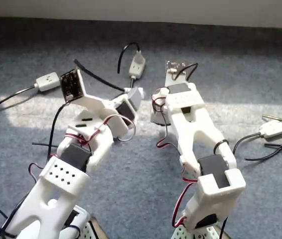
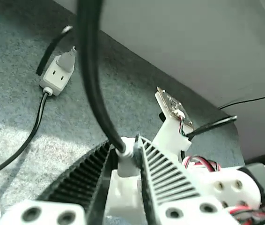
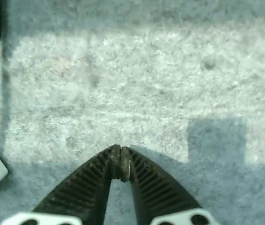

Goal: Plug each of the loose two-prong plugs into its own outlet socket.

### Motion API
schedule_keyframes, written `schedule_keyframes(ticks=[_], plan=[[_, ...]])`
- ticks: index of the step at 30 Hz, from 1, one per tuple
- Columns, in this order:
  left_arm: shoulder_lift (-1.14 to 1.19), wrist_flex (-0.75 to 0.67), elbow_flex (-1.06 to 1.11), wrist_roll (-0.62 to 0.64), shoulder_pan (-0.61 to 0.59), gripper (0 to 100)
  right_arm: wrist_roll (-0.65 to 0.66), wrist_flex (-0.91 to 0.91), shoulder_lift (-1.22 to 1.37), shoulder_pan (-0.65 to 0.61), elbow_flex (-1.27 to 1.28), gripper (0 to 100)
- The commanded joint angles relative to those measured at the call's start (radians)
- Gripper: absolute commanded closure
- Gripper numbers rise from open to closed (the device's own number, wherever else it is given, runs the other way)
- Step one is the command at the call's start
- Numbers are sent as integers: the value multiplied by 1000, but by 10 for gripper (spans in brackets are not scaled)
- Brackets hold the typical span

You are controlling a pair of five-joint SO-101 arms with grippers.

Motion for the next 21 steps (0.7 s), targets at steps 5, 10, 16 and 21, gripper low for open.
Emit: schedule_keyframes(ticks=[5,10,16,21], plan=[[-25,-48,-10,6,-99,994,-3,41,-35,44,-50,991],[-25,-46,2,8,-47,994,-3,61,-35,2,-76,991],[-25,-49,24,8,25,994,-3,77,-35,-38,-82,991],[-25,-46,25,6,45,994,-5,76,-35,-38,-101,991]])
